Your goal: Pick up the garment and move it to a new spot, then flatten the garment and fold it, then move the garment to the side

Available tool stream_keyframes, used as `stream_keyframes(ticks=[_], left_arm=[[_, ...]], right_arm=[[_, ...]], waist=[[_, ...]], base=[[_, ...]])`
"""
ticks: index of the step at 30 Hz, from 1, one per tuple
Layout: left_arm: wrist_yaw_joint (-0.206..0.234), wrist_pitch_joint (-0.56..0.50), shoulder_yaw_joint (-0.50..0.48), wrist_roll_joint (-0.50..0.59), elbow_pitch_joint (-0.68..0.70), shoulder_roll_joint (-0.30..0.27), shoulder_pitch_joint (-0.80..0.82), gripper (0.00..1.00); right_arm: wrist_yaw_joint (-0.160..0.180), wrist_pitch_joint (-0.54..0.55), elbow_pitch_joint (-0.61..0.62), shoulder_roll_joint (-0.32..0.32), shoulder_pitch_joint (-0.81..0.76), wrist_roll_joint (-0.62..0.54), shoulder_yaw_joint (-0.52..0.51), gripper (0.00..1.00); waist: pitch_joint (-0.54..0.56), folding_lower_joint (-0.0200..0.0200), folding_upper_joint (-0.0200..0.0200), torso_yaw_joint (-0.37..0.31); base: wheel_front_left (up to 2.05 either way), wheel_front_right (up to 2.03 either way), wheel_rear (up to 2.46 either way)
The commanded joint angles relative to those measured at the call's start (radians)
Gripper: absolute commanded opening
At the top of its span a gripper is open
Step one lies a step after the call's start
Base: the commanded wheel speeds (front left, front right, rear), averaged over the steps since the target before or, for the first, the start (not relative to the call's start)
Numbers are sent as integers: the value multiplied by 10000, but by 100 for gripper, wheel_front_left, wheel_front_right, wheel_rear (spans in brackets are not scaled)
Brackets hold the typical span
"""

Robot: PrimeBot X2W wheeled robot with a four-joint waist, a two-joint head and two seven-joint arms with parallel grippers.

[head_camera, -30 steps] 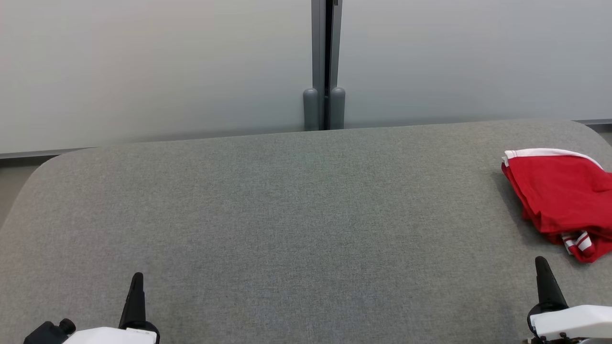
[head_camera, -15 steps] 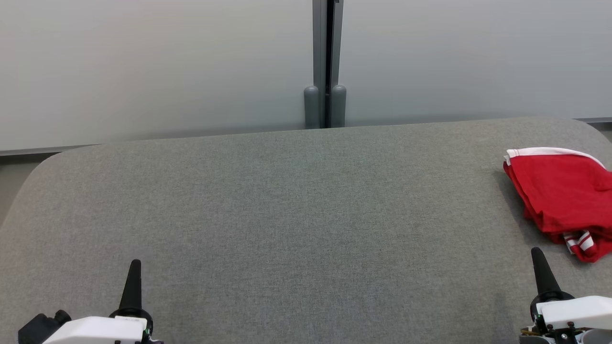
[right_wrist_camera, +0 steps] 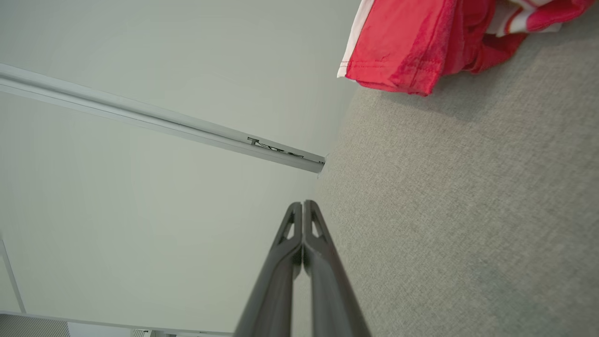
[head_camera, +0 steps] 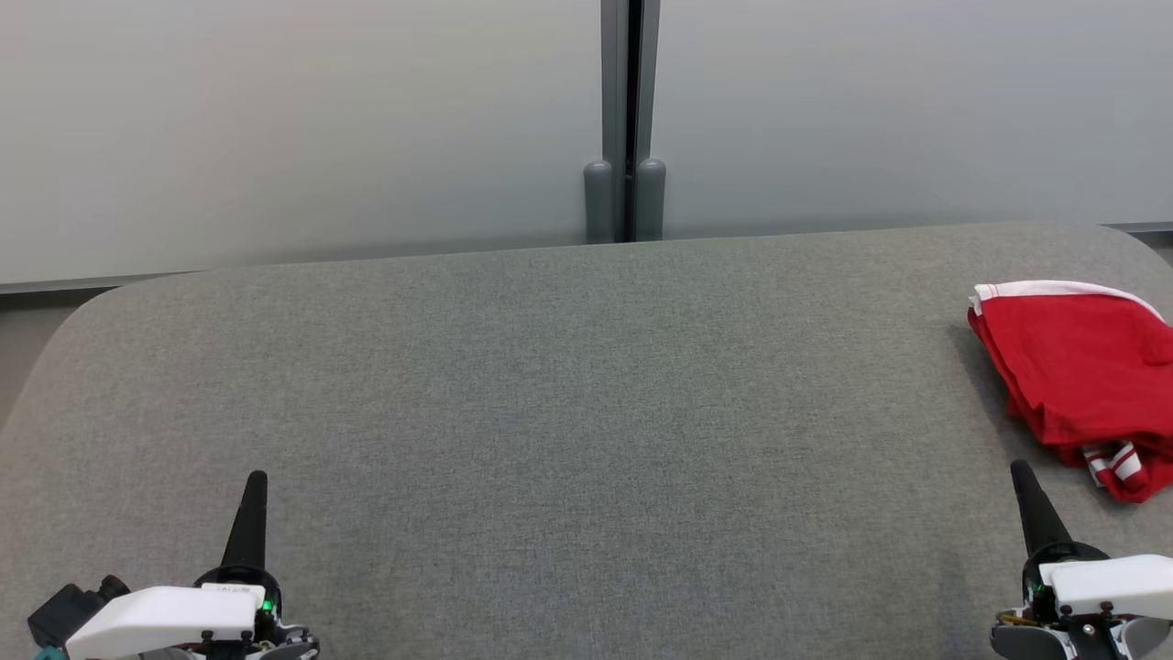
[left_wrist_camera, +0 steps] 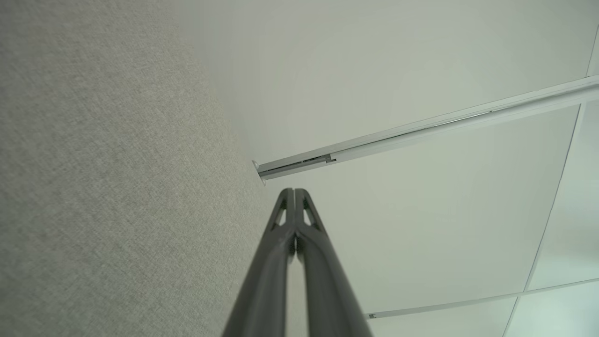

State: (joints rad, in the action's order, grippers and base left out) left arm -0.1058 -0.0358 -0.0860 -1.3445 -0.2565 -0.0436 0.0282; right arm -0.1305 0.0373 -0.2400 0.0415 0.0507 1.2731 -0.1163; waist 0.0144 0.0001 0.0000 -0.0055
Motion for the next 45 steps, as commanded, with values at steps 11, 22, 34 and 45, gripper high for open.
stream_keyframes(ticks=[11, 22, 34, 45], left_arm=[[-133, -281, -141, -914, 96, -72, 441, 0], [-196, -499, -210, -1657, 110, -80, 632, 0], [-268, -757, -288, -2544, 128, -91, 865, 0], [-274, -816, -306, -2694, 124, -93, 876, 0]], right_arm=[[-4, 276, 13, 110, 306, 1164, 6, 0], [-4, 509, -18, 118, 440, 2111, 13, 0], [-4, 759, -54, 128, 610, 3185, 22, 0], [-4, 808, -62, 130, 616, 3406, 23, 0]], waist=[[-48, 0, 0, 16], [-97, -1, 0, 31], [-158, -1, 0, 50], [-175, -1, 0, 55]], base=[[0, 0, 0], [0, 0, 0], [0, 0, 0], [0, 0, 0]])
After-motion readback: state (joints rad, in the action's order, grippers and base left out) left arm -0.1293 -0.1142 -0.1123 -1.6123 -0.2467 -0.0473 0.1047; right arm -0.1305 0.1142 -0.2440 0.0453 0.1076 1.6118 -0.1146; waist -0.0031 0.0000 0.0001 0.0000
